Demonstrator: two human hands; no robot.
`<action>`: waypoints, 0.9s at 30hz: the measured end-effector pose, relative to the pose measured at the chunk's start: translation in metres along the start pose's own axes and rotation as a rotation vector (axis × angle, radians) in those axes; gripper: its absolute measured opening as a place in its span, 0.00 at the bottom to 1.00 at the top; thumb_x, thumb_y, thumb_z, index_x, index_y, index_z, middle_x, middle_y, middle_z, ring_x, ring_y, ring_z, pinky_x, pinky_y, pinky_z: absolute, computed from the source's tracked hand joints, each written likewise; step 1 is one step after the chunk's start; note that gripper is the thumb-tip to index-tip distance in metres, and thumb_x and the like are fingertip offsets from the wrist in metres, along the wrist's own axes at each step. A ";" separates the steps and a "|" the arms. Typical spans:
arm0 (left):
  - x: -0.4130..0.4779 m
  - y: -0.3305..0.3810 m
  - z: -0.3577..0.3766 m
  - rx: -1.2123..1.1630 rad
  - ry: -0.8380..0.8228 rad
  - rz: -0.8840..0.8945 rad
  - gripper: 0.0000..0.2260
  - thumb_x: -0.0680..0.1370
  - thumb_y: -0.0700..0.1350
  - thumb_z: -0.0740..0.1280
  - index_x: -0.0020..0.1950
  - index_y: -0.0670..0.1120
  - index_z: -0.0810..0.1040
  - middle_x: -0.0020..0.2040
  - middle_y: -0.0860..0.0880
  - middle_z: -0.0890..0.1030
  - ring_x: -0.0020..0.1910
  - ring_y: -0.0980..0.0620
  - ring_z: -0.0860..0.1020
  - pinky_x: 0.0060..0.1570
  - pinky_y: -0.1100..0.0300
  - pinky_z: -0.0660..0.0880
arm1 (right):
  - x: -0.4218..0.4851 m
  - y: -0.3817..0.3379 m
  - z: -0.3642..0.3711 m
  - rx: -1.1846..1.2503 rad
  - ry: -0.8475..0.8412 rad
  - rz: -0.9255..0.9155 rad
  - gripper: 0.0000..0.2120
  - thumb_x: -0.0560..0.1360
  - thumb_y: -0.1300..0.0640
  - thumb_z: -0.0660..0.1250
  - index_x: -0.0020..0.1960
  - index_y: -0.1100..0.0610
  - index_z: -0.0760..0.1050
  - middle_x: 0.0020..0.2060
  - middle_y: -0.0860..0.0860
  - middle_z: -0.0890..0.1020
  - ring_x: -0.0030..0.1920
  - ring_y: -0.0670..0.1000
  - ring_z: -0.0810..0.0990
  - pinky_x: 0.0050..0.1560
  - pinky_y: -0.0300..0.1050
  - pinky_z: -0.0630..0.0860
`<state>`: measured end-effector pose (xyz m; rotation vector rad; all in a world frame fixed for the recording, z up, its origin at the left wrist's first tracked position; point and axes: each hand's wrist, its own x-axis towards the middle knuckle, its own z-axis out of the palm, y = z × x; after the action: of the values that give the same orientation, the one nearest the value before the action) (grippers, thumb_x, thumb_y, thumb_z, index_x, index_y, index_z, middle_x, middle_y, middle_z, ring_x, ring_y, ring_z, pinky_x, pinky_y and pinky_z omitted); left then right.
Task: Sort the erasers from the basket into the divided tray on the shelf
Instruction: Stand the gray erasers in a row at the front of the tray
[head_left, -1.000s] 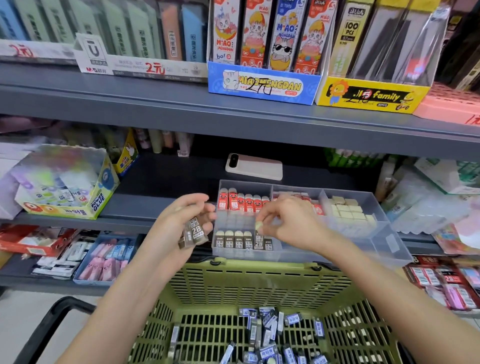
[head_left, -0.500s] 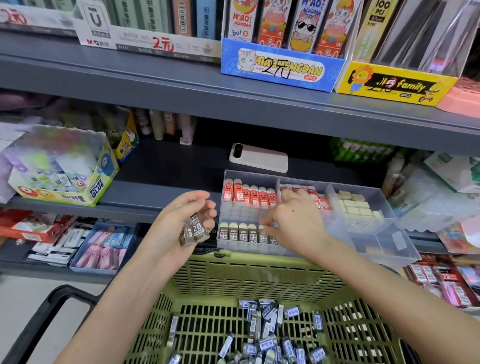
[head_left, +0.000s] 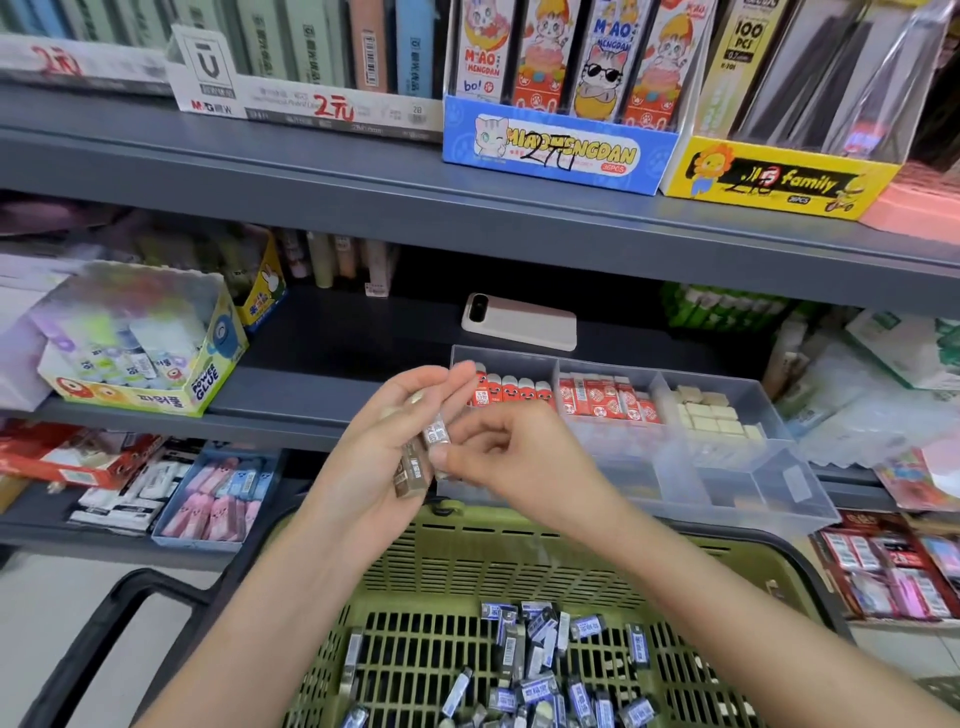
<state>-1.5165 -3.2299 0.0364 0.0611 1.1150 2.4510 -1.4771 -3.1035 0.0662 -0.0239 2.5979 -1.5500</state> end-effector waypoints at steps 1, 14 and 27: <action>-0.001 0.000 0.000 0.022 -0.021 0.008 0.12 0.72 0.42 0.65 0.55 0.42 0.76 0.58 0.46 0.82 0.60 0.50 0.79 0.55 0.51 0.78 | 0.001 -0.001 0.000 0.098 -0.015 0.047 0.03 0.71 0.58 0.72 0.40 0.56 0.80 0.33 0.49 0.81 0.29 0.41 0.76 0.32 0.34 0.71; -0.008 0.008 -0.037 0.023 0.381 -0.076 0.08 0.79 0.46 0.63 0.48 0.41 0.75 0.27 0.50 0.70 0.25 0.55 0.69 0.21 0.65 0.66 | 0.042 0.022 -0.007 -0.360 -0.133 0.406 0.14 0.69 0.55 0.73 0.28 0.58 0.75 0.18 0.46 0.72 0.26 0.46 0.71 0.31 0.39 0.68; -0.009 0.011 -0.031 -0.088 0.299 -0.020 0.12 0.81 0.35 0.53 0.55 0.41 0.75 0.39 0.43 0.77 0.35 0.48 0.81 0.37 0.57 0.78 | 0.052 0.033 0.001 -0.588 -0.253 0.172 0.11 0.74 0.60 0.64 0.38 0.65 0.79 0.57 0.56 0.79 0.49 0.52 0.80 0.52 0.46 0.76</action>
<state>-1.5191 -3.2618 0.0250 -0.3522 1.1171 2.5451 -1.5269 -3.0925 0.0321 -0.0433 2.6571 -0.6423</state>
